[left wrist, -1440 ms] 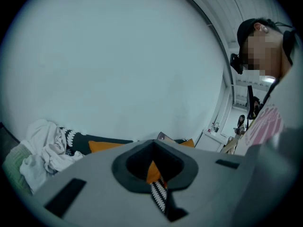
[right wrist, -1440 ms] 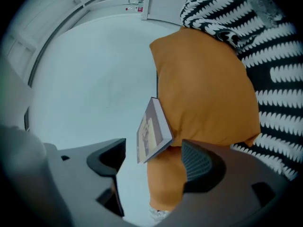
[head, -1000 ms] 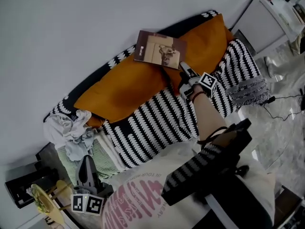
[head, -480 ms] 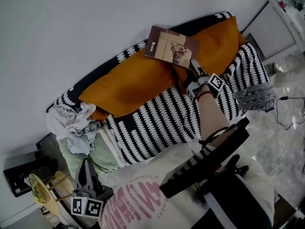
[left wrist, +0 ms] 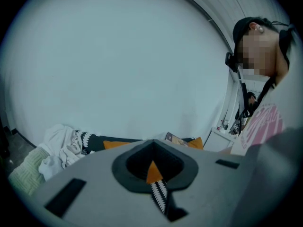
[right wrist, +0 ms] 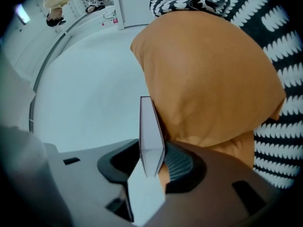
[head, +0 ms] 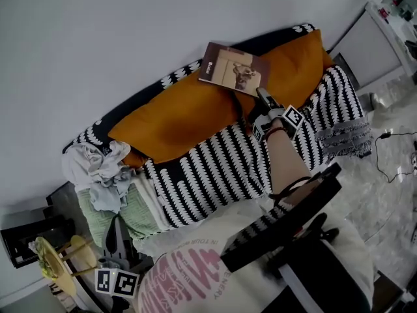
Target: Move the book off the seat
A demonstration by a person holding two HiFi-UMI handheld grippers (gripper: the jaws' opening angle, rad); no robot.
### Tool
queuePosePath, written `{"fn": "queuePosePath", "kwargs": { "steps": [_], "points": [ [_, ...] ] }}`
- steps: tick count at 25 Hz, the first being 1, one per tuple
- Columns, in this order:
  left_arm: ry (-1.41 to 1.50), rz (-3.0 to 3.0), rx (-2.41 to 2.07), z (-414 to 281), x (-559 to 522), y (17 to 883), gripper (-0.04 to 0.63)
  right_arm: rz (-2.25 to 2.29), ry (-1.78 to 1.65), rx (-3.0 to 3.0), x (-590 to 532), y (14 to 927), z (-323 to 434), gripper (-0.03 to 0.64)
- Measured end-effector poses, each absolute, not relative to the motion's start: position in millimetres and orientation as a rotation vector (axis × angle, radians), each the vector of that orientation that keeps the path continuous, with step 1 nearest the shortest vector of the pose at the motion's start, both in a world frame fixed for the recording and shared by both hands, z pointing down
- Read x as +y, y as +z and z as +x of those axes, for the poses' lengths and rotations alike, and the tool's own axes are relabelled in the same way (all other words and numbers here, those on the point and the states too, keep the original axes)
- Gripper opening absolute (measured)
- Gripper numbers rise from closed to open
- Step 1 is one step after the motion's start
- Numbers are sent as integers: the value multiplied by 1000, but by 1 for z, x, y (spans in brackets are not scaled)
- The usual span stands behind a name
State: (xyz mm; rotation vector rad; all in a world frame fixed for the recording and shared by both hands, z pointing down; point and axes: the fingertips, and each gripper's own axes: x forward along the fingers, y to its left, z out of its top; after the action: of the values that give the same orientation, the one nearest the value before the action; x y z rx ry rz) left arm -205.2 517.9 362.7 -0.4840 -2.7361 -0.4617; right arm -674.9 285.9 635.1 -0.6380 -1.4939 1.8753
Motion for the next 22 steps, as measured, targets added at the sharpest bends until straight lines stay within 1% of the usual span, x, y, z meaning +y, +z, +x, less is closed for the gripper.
{"fn": "queuePosePath", "kwargs": {
  "steps": [5, 9, 14, 22],
  "points": [
    [-464, -450, -2764, -211, 515, 365, 8, -765, 1885, -1431, 293, 616, -663, 160],
    [-483, -382, -2792, -225, 507, 366, 8, -764, 1935, -1413, 281, 610, -650, 158],
    [-477, -264, -2820, -248, 495, 366, 8, -804, 1860, -1483, 259, 597, -639, 158],
    [-501, -30, -2860, -289, 474, 368, 8, -1019, 1882, -1516, 219, 522, -619, 158]
  ]
}}
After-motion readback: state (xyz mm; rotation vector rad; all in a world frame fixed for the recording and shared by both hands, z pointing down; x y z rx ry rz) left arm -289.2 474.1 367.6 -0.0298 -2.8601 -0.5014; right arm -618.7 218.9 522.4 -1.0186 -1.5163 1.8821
